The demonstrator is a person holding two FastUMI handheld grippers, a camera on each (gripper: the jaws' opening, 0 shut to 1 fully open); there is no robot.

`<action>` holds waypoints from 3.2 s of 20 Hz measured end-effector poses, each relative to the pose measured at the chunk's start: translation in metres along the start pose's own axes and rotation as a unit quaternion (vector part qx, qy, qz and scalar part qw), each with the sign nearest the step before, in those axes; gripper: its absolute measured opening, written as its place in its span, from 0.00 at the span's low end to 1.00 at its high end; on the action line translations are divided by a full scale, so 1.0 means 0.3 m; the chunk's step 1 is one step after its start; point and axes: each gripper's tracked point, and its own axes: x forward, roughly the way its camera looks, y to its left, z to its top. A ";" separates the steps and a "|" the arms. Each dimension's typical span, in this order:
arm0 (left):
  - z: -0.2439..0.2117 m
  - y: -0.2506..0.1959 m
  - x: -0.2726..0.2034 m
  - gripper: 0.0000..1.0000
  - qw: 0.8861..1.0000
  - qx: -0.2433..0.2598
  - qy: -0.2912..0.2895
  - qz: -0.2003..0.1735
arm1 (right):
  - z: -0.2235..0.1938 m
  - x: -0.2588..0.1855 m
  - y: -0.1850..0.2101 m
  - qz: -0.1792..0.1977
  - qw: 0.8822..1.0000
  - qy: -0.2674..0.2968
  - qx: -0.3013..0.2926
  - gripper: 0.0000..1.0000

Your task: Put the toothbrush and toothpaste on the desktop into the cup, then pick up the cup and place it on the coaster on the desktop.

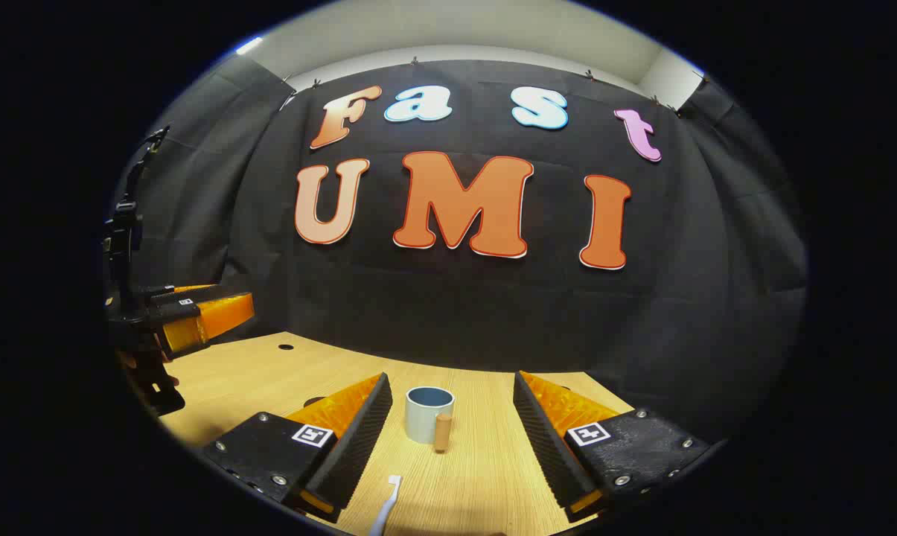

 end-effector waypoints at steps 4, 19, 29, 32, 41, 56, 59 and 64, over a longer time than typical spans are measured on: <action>0.008 0.003 -0.002 0.98 1.000 -0.005 -0.004 0.004 | -0.015 -0.005 0.004 0.006 1.000 0.009 0.007 0.99; -0.039 -0.024 -0.024 0.98 0.999 0.002 0.032 -0.009 | -0.043 -0.020 0.017 0.017 0.999 0.040 0.022 0.99; -0.348 -0.110 -0.071 0.98 0.971 0.013 0.230 -0.055 | -0.194 -0.128 0.081 0.055 0.986 0.153 0.022 0.86; -0.426 -0.102 -0.100 0.99 0.960 0.025 0.273 -0.053 | -0.275 -0.146 0.118 0.069 0.976 0.203 0.028 0.82; -0.592 -0.098 -0.187 0.98 0.921 0.014 0.385 -0.060 | -0.476 -0.188 0.228 0.112 0.944 0.311 0.000 0.65; -0.781 -0.133 -0.265 0.51 0.875 -0.002 0.479 -0.067 | -0.622 -0.215 0.317 0.108 0.902 0.416 -0.041 0.50; -0.776 -0.137 -0.257 0.48 0.877 -0.003 0.474 -0.071 | -0.623 -0.207 0.342 0.109 0.901 0.420 -0.017 0.18; -0.766 -0.138 -0.255 0.43 0.883 -0.003 0.463 -0.080 | -0.616 -0.178 0.313 0.096 0.902 0.420 0.021 0.07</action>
